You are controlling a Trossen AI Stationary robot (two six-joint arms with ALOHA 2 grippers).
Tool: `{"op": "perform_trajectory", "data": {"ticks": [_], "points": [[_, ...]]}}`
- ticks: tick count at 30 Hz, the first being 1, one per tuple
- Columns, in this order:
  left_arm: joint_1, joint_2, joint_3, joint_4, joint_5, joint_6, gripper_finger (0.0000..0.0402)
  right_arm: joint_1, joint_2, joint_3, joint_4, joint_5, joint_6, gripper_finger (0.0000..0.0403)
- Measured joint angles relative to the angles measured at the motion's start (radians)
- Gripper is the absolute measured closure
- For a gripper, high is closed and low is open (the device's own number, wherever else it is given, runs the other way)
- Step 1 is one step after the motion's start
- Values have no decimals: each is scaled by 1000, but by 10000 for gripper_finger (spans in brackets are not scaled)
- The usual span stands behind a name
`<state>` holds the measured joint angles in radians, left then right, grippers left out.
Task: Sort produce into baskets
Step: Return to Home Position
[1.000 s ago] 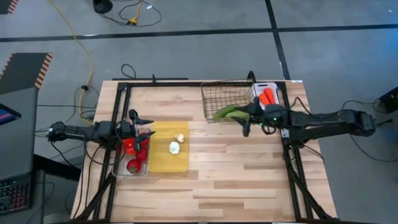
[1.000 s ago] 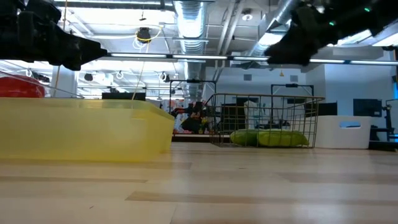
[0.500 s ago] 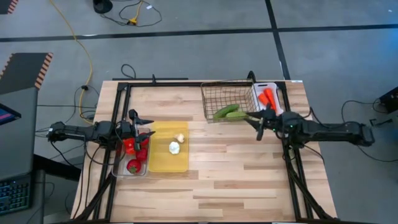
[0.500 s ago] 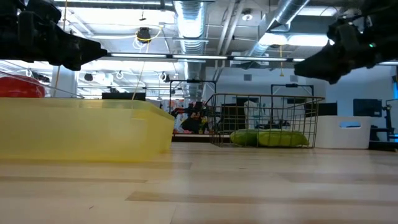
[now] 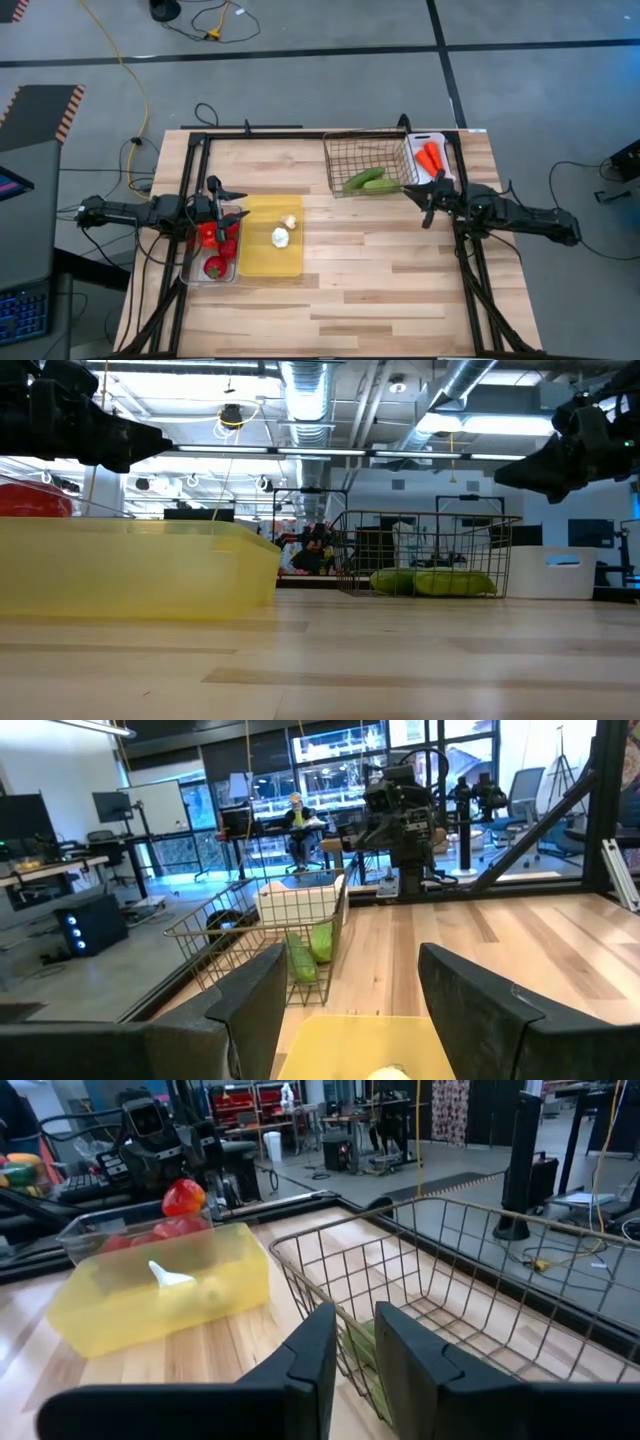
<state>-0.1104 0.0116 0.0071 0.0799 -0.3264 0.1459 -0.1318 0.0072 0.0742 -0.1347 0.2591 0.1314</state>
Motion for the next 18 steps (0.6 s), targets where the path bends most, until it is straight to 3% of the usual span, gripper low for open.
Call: {"op": "perform_trajectory", "data": {"ticks": [18], "points": [[0,0,0,0,-2,11,187,2,-5,-6,-18,-190,-8,317]]}}
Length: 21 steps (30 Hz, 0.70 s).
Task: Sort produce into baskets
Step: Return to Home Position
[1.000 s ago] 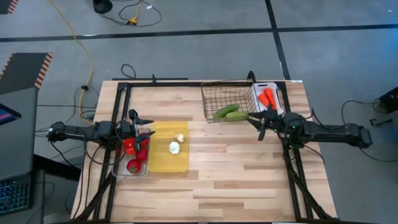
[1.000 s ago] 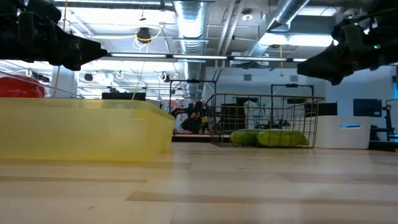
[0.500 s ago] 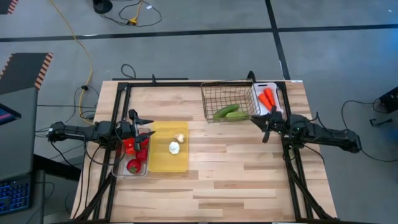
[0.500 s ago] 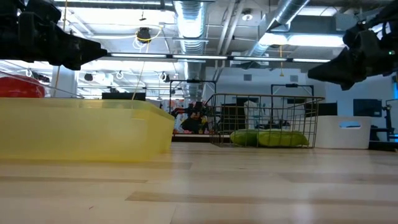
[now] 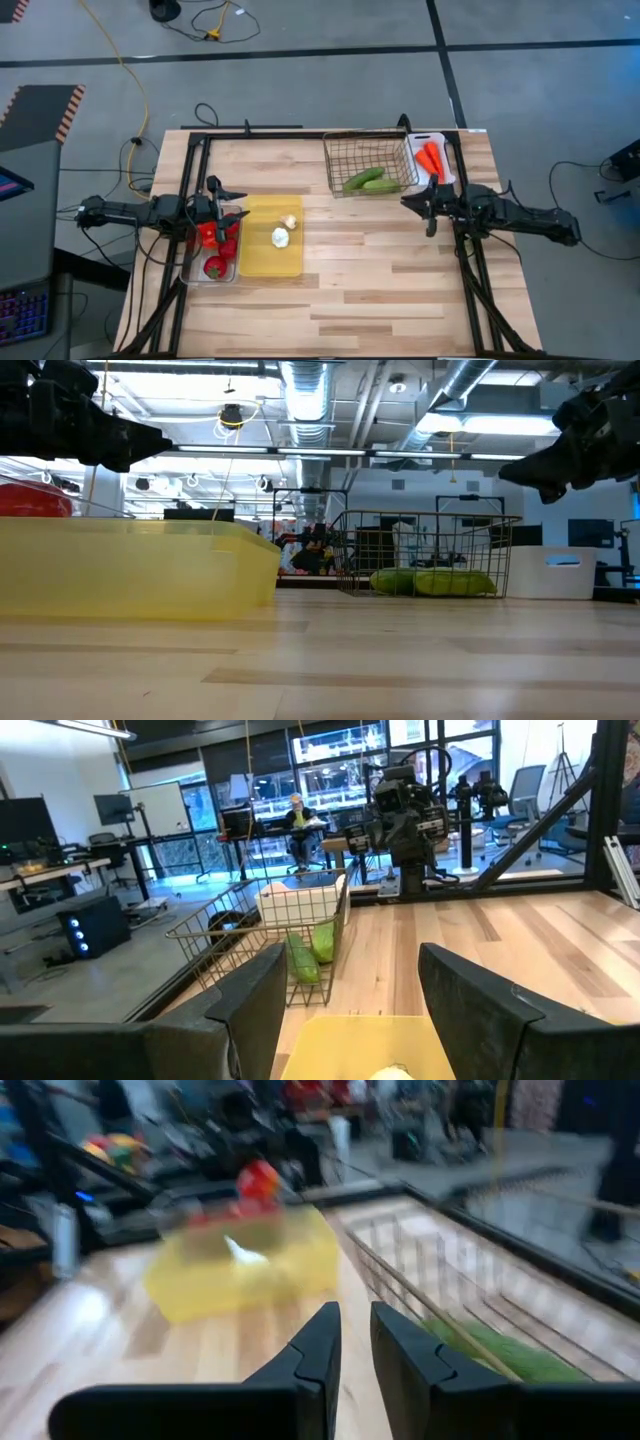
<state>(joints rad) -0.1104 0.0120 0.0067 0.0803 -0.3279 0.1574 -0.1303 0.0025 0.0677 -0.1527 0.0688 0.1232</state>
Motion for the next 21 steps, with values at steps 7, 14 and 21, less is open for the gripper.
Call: {"op": "perform_trajectory", "data": {"ticks": [7,14,21], "points": [[0,0,0,0,-1,1,187,0,8,-61,170,-52,-79,317],[0,0,0,1,-9,58,187,-1,15,-61,170,-51,-79,317],[0,0,0,-2,-14,76,187,-1,47,-61,169,-49,-79,317]]}}
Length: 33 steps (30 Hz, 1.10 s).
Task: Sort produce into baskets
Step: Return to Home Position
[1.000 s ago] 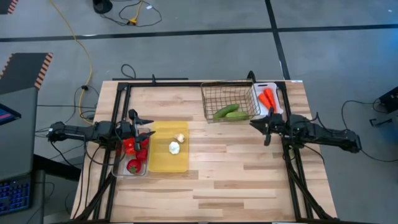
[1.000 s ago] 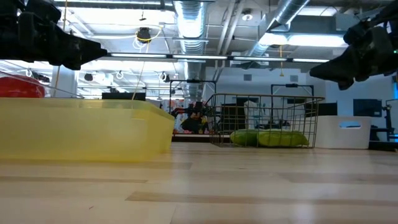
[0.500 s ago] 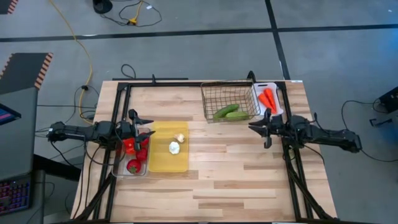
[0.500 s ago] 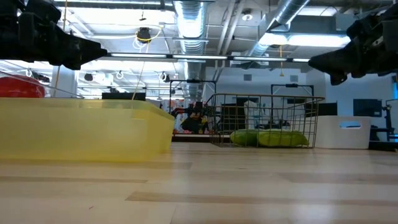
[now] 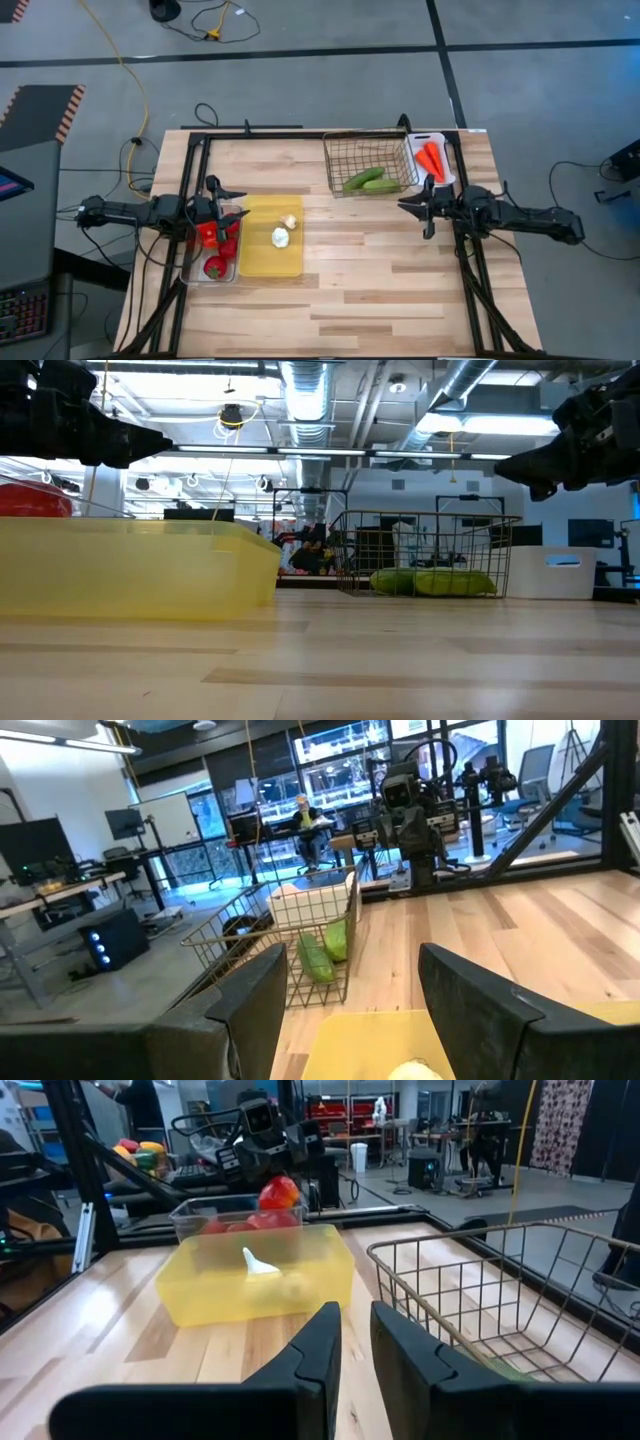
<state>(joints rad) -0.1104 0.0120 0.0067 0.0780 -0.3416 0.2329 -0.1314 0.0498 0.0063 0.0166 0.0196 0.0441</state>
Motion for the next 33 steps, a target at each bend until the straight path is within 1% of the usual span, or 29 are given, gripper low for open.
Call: {"op": "perform_trajectory", "data": {"ticks": [10,16,24,27,33], "points": [[2,0,0,-1,10,21,187,0,3,0,0,2,0,317],[63,0,0,-10,131,33,187,0,3,0,-1,2,0,317],[220,0,0,-18,284,16,187,0,3,-1,-1,2,0,317],[259,0,0,-40,349,-2,187,0,3,-1,-1,2,0,317],[277,0,0,-46,358,-8,187,0,3,-1,-1,2,0,317]]}}
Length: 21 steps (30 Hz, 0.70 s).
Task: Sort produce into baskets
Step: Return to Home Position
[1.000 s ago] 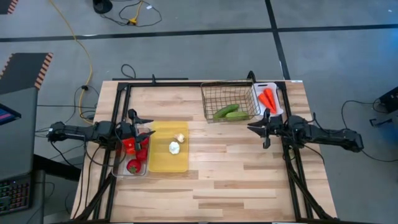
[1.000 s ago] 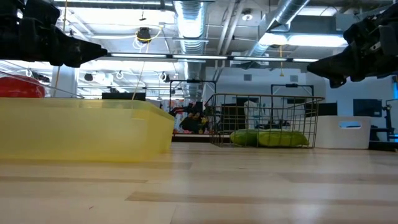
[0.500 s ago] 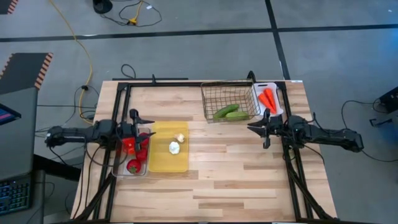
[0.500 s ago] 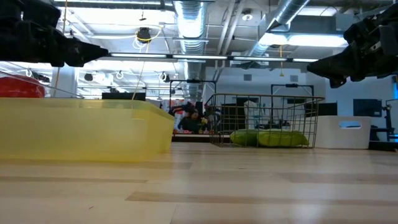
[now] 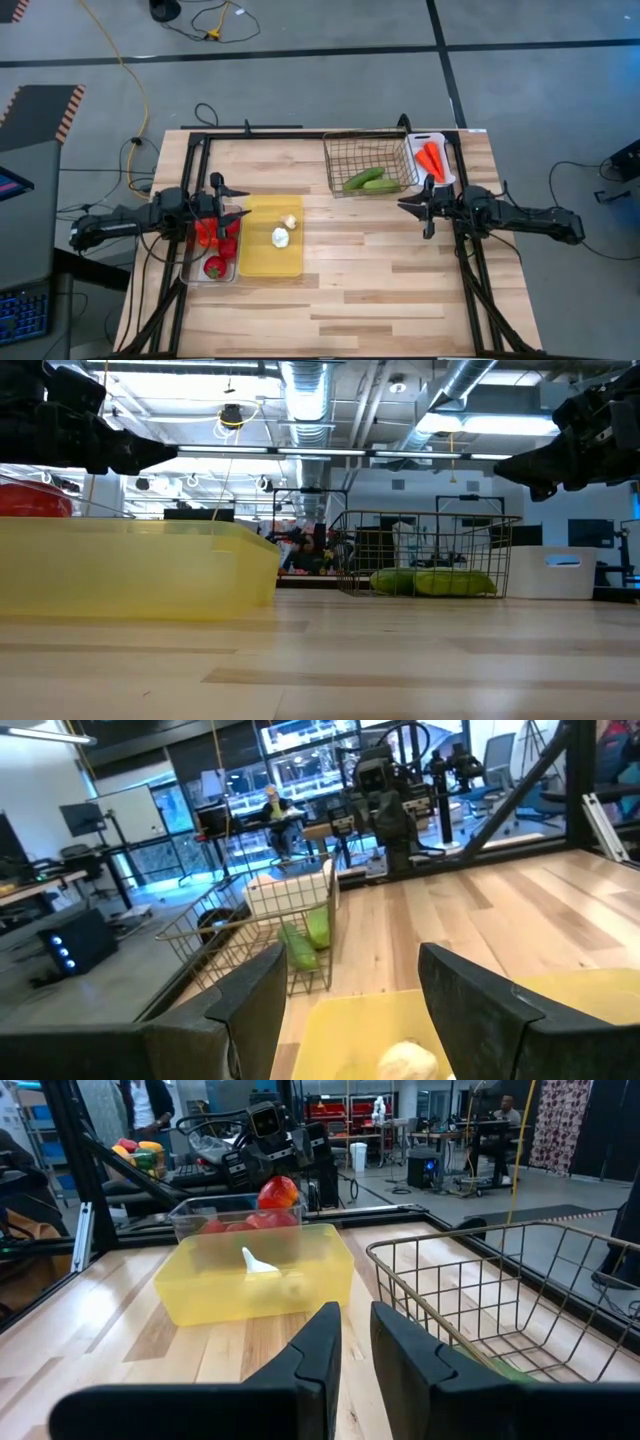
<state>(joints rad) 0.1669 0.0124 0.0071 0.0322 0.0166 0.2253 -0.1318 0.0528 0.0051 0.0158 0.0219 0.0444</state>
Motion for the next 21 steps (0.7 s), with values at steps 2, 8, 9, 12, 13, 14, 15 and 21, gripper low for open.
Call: {"op": "perform_trajectory", "data": {"ticks": [2,8,9,12,13,14,15,21], "points": [[0,0,0,0,0,-1,187,0,0,0,0,0,0,317],[0,0,0,0,-5,-48,187,0,0,0,0,0,0,317],[0,0,0,-1,-15,-54,187,0,0,0,0,0,0,317],[0,0,0,-4,-35,-51,187,0,0,0,0,0,0,317],[0,0,0,-4,-38,-47,187,0,0,0,0,0,0,317],[0,0,0,-4,-38,-45,187,0,0,0,0,0,0,317],[0,0,0,-4,-38,-47,187,0,0,0,0,0,0,317],[-1,0,0,-4,-38,-63,187,0,0,0,0,1,0,317]]}}
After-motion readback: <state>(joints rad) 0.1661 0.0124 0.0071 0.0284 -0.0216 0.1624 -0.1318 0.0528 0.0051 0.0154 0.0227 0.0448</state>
